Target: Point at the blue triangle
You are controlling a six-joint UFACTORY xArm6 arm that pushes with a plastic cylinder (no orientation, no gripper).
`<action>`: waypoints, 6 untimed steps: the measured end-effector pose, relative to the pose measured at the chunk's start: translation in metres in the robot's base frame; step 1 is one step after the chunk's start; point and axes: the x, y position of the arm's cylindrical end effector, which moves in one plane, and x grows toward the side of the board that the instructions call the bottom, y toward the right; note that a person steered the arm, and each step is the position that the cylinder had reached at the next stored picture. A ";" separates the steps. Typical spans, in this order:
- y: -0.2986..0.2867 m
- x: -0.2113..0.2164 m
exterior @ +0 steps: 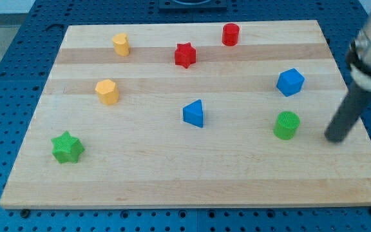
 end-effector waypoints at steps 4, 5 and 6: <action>-0.164 0.000; -0.192 -0.028; -0.235 -0.037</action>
